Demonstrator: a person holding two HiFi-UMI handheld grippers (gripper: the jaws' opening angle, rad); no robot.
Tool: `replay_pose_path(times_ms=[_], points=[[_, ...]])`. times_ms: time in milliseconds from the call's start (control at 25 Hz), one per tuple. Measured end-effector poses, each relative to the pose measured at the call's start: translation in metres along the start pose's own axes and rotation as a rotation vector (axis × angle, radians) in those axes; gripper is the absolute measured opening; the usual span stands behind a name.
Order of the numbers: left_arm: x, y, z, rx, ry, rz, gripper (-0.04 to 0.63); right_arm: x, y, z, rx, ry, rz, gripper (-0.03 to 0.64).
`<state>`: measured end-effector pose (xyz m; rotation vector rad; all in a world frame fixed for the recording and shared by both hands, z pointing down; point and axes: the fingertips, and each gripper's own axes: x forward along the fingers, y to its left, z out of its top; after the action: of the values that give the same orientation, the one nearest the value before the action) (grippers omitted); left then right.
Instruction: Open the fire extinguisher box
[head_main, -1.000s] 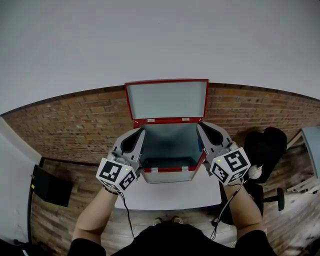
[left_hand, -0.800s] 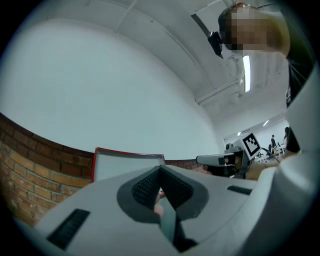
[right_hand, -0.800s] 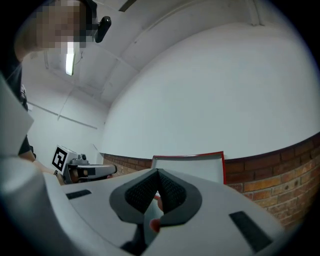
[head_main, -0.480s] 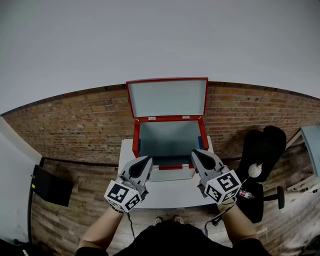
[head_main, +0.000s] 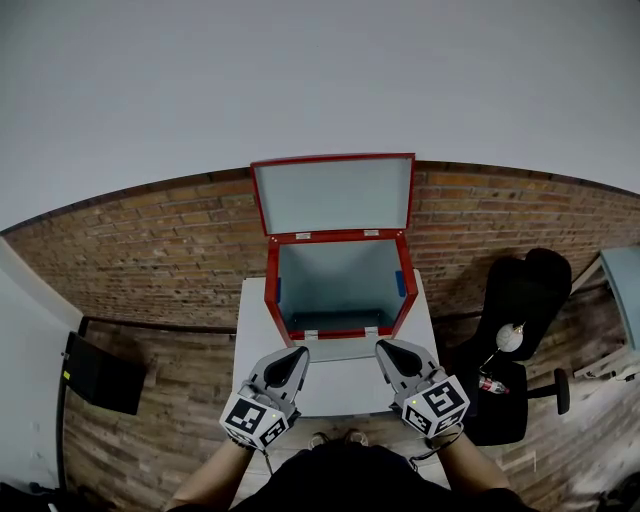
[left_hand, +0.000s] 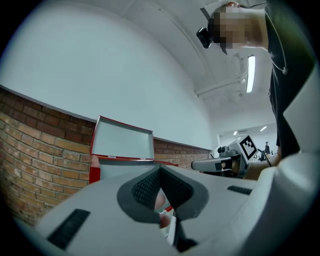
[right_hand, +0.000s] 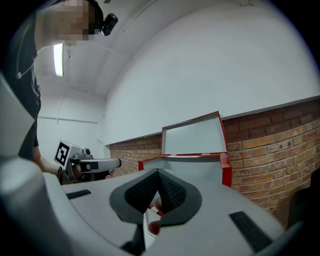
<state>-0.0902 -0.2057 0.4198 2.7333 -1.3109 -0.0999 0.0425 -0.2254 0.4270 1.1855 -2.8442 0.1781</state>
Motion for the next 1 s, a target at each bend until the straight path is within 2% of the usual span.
replay_pose_path(times_ms=[160, 320, 480, 720, 1000], points=[[-0.006, -0.002, -0.013, -0.040, -0.009, 0.001, 0.048, 0.001, 0.013, -0.008, -0.044, 0.021, 0.014, 0.019], [-0.006, -0.011, -0.029, -0.061, 0.019, -0.015, 0.048, 0.005, 0.027, -0.017, -0.074, 0.050, 0.034, 0.018], [-0.005, -0.017, -0.032, -0.055, 0.023, -0.027, 0.048, 0.007, 0.030, -0.017, -0.083, 0.075, 0.035, 0.018], [-0.009, -0.013, -0.026, -0.025, 0.003, -0.018, 0.048, 0.011, 0.026, -0.019, -0.050, 0.026, 0.038, 0.018], [-0.009, -0.010, -0.030, -0.039, 0.016, -0.010, 0.048, 0.012, 0.026, -0.020, -0.040, 0.020, 0.041, 0.018]])
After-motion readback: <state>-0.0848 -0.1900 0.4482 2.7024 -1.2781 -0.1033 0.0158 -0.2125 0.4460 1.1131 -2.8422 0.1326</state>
